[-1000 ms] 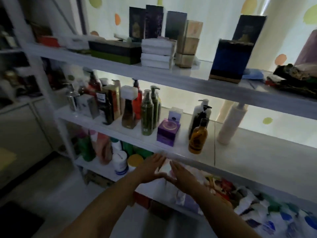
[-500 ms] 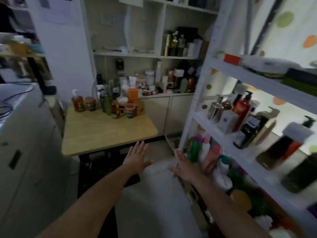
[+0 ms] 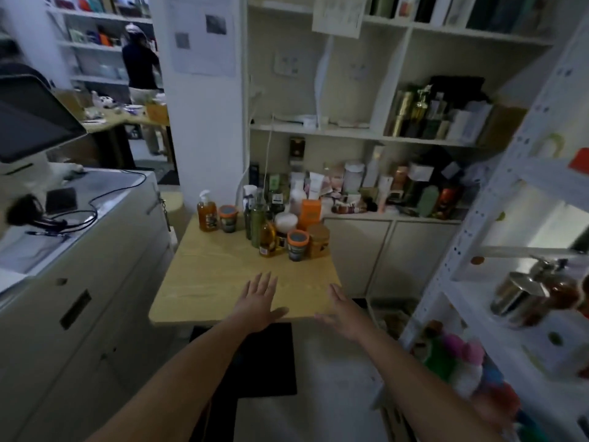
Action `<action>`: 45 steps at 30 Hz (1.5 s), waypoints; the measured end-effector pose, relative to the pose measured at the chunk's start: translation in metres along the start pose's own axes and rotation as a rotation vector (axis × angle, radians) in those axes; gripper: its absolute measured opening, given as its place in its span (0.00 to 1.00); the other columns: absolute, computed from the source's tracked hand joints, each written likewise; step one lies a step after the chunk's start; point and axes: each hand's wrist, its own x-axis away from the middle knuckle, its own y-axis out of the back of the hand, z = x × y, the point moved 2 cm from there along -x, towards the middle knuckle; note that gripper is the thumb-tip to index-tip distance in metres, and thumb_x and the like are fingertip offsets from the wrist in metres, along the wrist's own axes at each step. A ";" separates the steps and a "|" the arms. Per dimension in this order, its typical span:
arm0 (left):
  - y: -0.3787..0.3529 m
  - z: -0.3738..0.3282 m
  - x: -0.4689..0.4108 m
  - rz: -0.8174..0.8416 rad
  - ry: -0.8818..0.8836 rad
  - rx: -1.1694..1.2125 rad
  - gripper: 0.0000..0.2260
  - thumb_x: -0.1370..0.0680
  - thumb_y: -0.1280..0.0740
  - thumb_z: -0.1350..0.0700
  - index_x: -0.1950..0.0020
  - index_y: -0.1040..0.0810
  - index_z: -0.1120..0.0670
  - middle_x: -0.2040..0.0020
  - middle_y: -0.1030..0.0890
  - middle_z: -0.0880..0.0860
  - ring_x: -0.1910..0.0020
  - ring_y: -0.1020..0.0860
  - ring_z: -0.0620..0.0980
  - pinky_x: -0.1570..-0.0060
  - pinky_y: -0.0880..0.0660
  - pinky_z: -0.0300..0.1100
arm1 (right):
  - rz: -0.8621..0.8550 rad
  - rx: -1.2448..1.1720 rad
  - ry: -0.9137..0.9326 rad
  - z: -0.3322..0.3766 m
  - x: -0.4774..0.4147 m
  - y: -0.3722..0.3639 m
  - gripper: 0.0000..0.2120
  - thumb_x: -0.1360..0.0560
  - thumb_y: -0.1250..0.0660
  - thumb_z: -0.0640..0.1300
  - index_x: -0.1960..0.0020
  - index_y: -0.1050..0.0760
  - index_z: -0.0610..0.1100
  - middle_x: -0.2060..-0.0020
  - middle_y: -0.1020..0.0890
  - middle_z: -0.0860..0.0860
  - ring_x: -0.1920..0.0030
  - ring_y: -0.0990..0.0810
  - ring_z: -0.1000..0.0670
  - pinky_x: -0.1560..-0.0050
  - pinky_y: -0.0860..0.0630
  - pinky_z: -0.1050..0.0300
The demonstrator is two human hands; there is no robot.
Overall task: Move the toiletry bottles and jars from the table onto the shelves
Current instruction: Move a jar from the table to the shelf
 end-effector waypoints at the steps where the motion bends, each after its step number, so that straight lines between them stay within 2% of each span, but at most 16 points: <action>1: 0.007 -0.005 -0.016 -0.021 -0.002 0.006 0.38 0.22 0.48 0.35 0.22 0.61 0.53 0.22 0.63 0.53 0.24 0.63 0.52 0.26 0.58 0.51 | -0.002 0.004 -0.003 -0.008 -0.015 0.010 0.44 0.24 0.42 0.64 0.23 0.62 0.42 0.23 0.59 0.49 0.23 0.54 0.49 0.26 0.47 0.53; 4: 0.018 -0.016 -0.060 -0.072 0.012 0.050 0.37 0.22 0.47 0.36 0.22 0.61 0.53 0.22 0.63 0.52 0.24 0.63 0.52 0.26 0.58 0.50 | -0.021 0.026 -0.020 -0.032 -0.057 0.031 0.45 0.25 0.42 0.65 0.23 0.62 0.43 0.23 0.58 0.49 0.23 0.53 0.49 0.27 0.45 0.53; 10: 0.007 -0.009 -0.123 -0.004 0.051 0.046 0.39 0.22 0.43 0.37 0.23 0.62 0.53 0.23 0.64 0.53 0.24 0.64 0.53 0.26 0.58 0.50 | 0.057 0.069 0.003 -0.052 -0.126 0.037 0.46 0.25 0.41 0.65 0.23 0.62 0.41 0.23 0.58 0.48 0.23 0.54 0.49 0.26 0.47 0.54; 14: 0.018 0.001 -0.181 -0.015 0.066 0.124 0.41 0.22 0.41 0.38 0.23 0.63 0.54 0.23 0.64 0.53 0.24 0.64 0.52 0.26 0.58 0.49 | 0.062 -0.002 -0.009 -0.057 -0.180 0.043 0.47 0.26 0.40 0.66 0.23 0.63 0.43 0.23 0.59 0.50 0.23 0.54 0.49 0.26 0.45 0.52; 20: 0.002 0.030 -0.267 0.081 0.093 0.222 0.42 0.23 0.38 0.41 0.23 0.64 0.55 0.22 0.62 0.54 0.23 0.59 0.55 0.25 0.51 0.51 | 0.133 -0.055 -0.053 -0.052 -0.262 0.028 0.47 0.27 0.41 0.66 0.23 0.64 0.45 0.24 0.61 0.52 0.23 0.53 0.49 0.28 0.41 0.51; 24: -0.009 0.047 -0.304 0.184 0.085 0.252 0.42 0.23 0.35 0.46 0.23 0.61 0.59 0.22 0.58 0.57 0.23 0.52 0.56 0.28 0.45 0.50 | 0.174 -0.105 -0.086 -0.055 -0.306 0.014 0.45 0.26 0.39 0.64 0.23 0.60 0.43 0.23 0.55 0.48 0.24 0.49 0.48 0.29 0.41 0.53; 29: -0.019 0.065 -0.337 0.238 0.048 0.307 0.43 0.23 0.33 0.47 0.23 0.61 0.59 0.22 0.55 0.58 0.23 0.49 0.56 0.29 0.43 0.47 | 0.172 -0.242 -0.129 -0.054 -0.343 0.000 0.43 0.26 0.33 0.57 0.23 0.55 0.42 0.24 0.46 0.46 0.27 0.40 0.45 0.33 0.34 0.52; 34: -0.033 0.072 -0.358 0.220 -0.035 0.361 0.46 0.26 0.30 0.48 0.22 0.59 0.55 0.22 0.50 0.57 0.25 0.43 0.56 0.29 0.41 0.46 | 0.147 -0.404 -0.209 -0.059 -0.370 -0.015 0.35 0.28 0.29 0.49 0.27 0.41 0.42 0.31 0.32 0.45 0.33 0.31 0.45 0.38 0.30 0.55; 36: -0.037 0.073 -0.365 0.229 -0.064 0.378 0.46 0.27 0.29 0.48 0.22 0.58 0.56 0.22 0.49 0.58 0.25 0.43 0.56 0.29 0.42 0.44 | 0.117 -0.473 -0.245 -0.061 -0.376 -0.017 0.29 0.28 0.29 0.46 0.30 0.36 0.44 0.36 0.26 0.45 0.37 0.27 0.45 0.44 0.30 0.59; 39: -0.038 0.073 -0.370 0.218 -0.093 0.451 0.45 0.28 0.27 0.49 0.23 0.54 0.58 0.23 0.46 0.59 0.25 0.42 0.55 0.30 0.44 0.40 | 0.049 -0.588 -0.239 -0.063 -0.387 -0.021 0.27 0.29 0.27 0.45 0.32 0.32 0.48 0.37 0.24 0.48 0.36 0.26 0.46 0.43 0.30 0.58; 41: -0.033 0.071 -0.370 0.204 -0.118 0.537 0.40 0.28 0.27 0.55 0.24 0.48 0.60 0.25 0.41 0.58 0.27 0.40 0.52 0.34 0.44 0.30 | 0.053 -0.667 -0.283 -0.059 -0.390 -0.021 0.27 0.31 0.26 0.48 0.34 0.29 0.47 0.40 0.23 0.48 0.38 0.25 0.47 0.43 0.29 0.59; 43: -0.030 0.069 -0.370 0.218 -0.131 0.648 0.32 0.28 0.27 0.64 0.28 0.39 0.64 0.29 0.34 0.59 0.33 0.36 0.47 0.43 0.45 0.18 | -0.010 -0.759 -0.305 -0.060 -0.393 -0.022 0.27 0.35 0.24 0.52 0.39 0.27 0.50 0.41 0.22 0.49 0.38 0.24 0.47 0.39 0.27 0.53; 45: -0.030 0.068 -0.371 0.235 -0.120 0.756 0.29 0.29 0.28 0.68 0.31 0.35 0.65 0.32 0.31 0.61 0.35 0.32 0.49 0.46 0.40 0.17 | -0.048 -0.795 -0.312 -0.062 -0.394 -0.027 0.28 0.35 0.22 0.49 0.38 0.26 0.49 0.40 0.22 0.48 0.37 0.25 0.47 0.37 0.28 0.52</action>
